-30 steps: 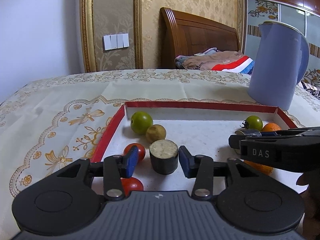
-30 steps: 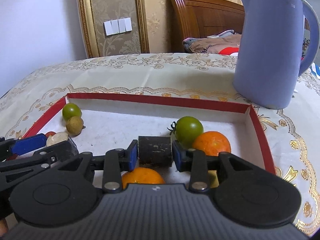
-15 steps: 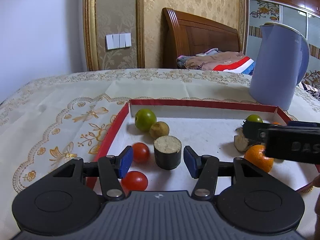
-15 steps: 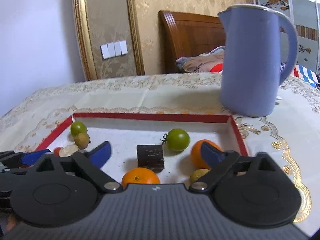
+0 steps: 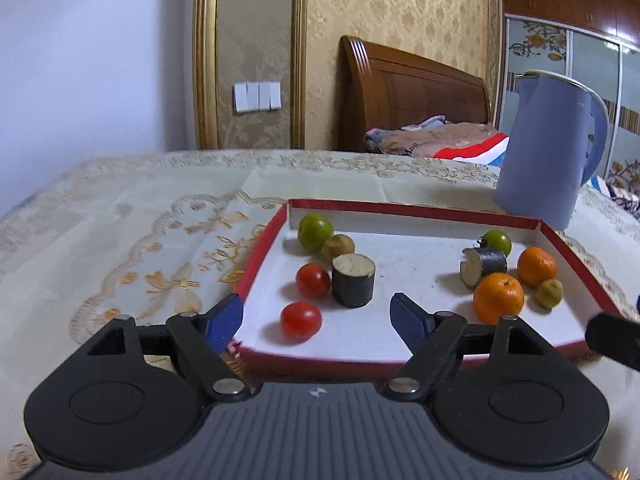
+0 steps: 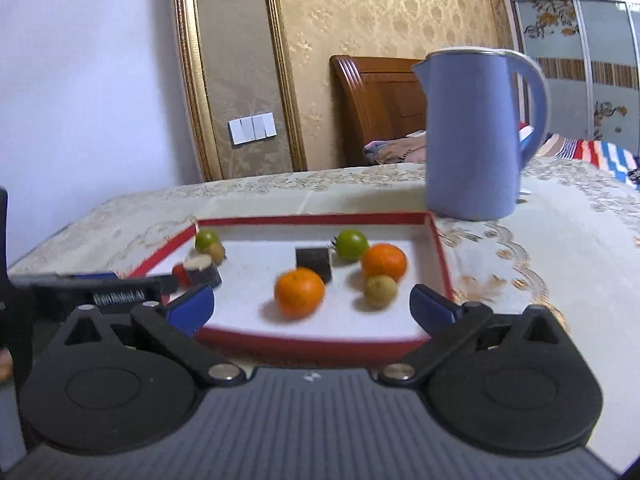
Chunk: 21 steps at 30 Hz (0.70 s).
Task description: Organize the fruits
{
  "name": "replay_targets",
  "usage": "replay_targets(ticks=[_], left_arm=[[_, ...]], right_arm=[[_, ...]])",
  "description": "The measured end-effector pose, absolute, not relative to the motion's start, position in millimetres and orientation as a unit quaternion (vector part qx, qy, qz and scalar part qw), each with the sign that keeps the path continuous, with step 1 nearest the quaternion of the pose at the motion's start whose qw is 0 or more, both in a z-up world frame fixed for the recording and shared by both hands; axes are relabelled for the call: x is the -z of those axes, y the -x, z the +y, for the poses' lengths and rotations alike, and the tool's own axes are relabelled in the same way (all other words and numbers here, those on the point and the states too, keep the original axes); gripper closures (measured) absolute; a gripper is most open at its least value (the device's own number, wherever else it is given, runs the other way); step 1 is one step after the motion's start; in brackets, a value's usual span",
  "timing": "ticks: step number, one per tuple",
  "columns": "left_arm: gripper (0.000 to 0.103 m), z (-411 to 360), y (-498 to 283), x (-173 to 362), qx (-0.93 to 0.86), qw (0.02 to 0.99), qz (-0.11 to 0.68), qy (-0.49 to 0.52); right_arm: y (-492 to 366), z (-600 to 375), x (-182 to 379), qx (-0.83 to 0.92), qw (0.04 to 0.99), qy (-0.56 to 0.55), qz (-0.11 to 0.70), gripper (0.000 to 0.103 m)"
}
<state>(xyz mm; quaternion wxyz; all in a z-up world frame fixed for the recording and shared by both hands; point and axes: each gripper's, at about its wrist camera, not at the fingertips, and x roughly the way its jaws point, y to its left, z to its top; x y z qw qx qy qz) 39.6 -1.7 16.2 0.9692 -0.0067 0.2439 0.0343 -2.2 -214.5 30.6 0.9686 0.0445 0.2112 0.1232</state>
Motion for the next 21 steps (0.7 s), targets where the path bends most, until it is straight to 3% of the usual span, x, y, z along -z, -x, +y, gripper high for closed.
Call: replay_targets(ticks=[6,21], left_arm=[[0.022,-7.5,-19.0,-16.7,-0.019,0.970,0.243,-0.005],[0.022,-6.6,-14.6,-13.9,-0.010,0.965,0.261,0.008]], right_arm=[[-3.0,-216.0,-17.3,-0.102,0.959,-0.057,0.258,0.000],[-7.7,-216.0,-7.0,-0.094,0.955,-0.079,0.270,0.000]])
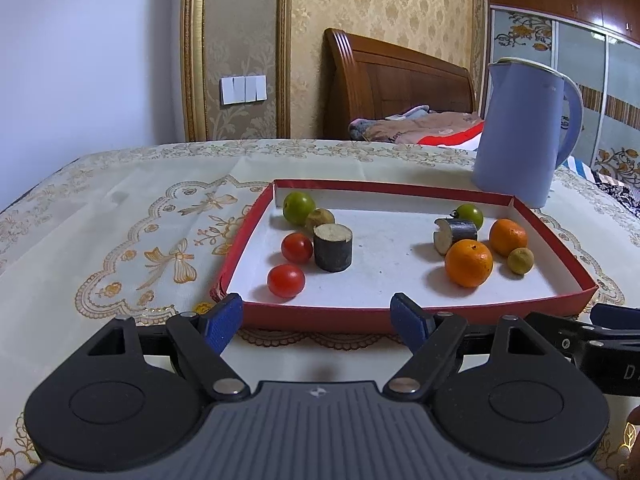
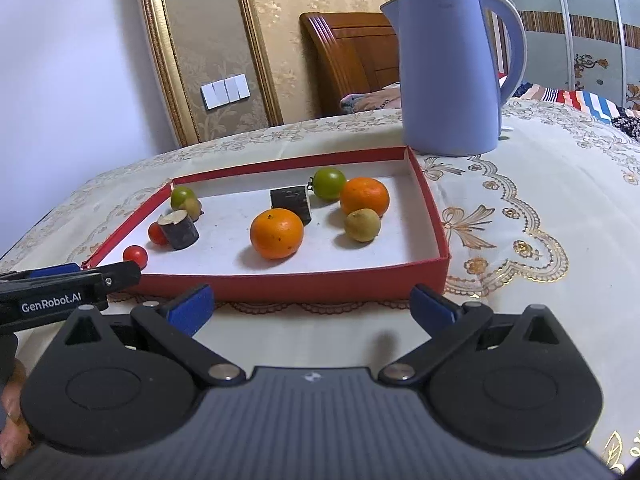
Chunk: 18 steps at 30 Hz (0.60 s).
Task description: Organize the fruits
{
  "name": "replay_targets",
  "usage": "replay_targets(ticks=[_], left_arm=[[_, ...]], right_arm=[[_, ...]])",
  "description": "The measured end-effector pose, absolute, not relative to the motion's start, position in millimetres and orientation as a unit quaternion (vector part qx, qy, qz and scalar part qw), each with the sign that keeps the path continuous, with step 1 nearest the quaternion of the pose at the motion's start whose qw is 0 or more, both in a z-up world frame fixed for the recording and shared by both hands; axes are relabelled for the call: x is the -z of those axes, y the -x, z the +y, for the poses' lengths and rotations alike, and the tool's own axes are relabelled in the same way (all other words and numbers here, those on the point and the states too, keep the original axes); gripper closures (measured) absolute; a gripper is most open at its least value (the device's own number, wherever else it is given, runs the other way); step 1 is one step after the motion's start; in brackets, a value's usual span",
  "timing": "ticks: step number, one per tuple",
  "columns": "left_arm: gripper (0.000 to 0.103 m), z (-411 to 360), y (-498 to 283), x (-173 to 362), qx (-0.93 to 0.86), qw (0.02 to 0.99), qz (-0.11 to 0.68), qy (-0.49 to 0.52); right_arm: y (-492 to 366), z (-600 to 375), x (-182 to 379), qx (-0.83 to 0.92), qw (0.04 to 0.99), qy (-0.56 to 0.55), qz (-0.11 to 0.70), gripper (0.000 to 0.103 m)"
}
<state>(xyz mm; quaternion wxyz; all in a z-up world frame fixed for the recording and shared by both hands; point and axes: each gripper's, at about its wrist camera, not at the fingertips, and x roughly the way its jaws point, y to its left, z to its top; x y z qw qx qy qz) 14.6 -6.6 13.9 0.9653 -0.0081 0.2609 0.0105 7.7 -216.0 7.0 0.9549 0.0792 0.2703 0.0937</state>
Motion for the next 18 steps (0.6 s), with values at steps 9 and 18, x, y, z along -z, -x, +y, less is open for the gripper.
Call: replay_targets(ticks=[9,18], left_arm=[[0.022,-8.6,-16.3,-11.9,-0.006,0.965,0.262,-0.003],[0.022,-12.5,-13.5,-12.3,-0.015,0.969,0.246,-0.016]], right_arm=[[-5.3,-212.3,-6.2,-0.092,0.958,-0.067,0.262,0.000],[-4.5,-209.6,-6.1,-0.089,0.961,-0.061,0.256,0.000]])
